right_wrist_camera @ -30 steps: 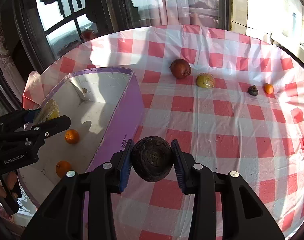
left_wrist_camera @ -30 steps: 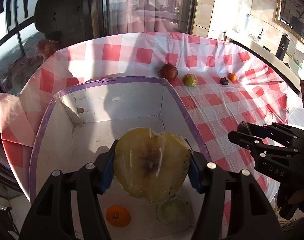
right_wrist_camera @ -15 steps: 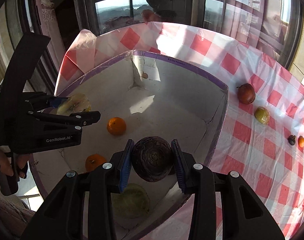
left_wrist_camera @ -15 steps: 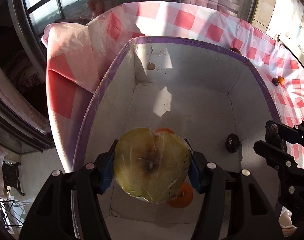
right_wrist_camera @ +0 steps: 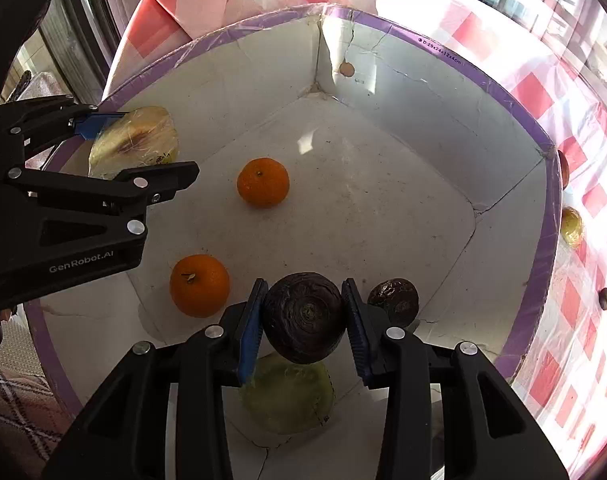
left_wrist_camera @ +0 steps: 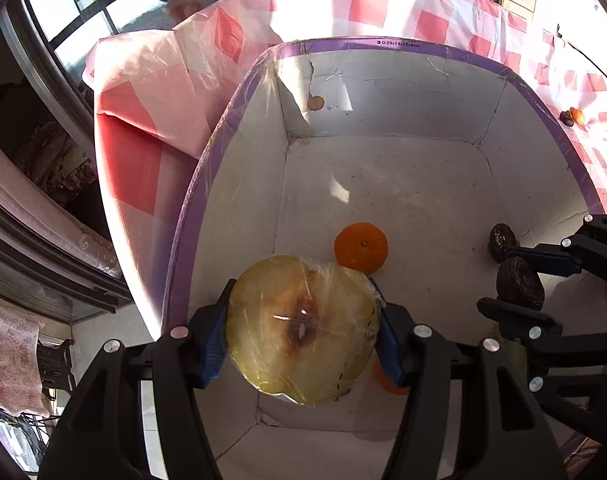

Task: Organize fruits
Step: 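Open both tools to drop the pear half and dark fruit into the box, then move both tools back over the remaining fruits on the tablecloth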

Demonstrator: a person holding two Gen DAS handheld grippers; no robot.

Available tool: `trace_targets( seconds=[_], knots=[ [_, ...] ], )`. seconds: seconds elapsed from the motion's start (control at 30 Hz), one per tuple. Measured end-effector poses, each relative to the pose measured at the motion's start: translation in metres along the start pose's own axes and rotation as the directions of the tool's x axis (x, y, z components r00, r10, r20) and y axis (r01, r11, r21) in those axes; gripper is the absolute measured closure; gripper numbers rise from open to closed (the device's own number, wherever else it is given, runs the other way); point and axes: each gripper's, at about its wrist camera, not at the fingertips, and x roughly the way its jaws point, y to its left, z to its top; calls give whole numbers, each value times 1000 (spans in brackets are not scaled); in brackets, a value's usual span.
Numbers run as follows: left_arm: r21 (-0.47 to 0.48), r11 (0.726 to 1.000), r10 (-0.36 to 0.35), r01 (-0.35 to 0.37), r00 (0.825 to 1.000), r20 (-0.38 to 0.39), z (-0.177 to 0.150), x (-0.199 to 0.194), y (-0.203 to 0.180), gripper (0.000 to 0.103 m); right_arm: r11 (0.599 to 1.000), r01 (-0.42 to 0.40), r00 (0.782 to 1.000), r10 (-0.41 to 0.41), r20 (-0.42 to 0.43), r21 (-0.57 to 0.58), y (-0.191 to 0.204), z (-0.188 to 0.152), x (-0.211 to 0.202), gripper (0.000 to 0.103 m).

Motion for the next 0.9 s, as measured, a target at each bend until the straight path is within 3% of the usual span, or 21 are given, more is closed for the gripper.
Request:
trace_targets(
  seconds=[0.17,0.37,0.9],
  knots=[
    [-10,1000,-4,4,1000,-1,1,-1,2,41,1000,13,1000,-13,-12,-10,0,-4,0,64],
    [-7,1000,-4,4,1000,8,1,-2,1,30,1000,13,1000,-13,3,0,-1,-5,-3,57],
    [22,1000,2,-2,1000,7,-2,-3,-2,20,1000,-12,998,11,66,9,2,-8,-12,45]
  ],
)
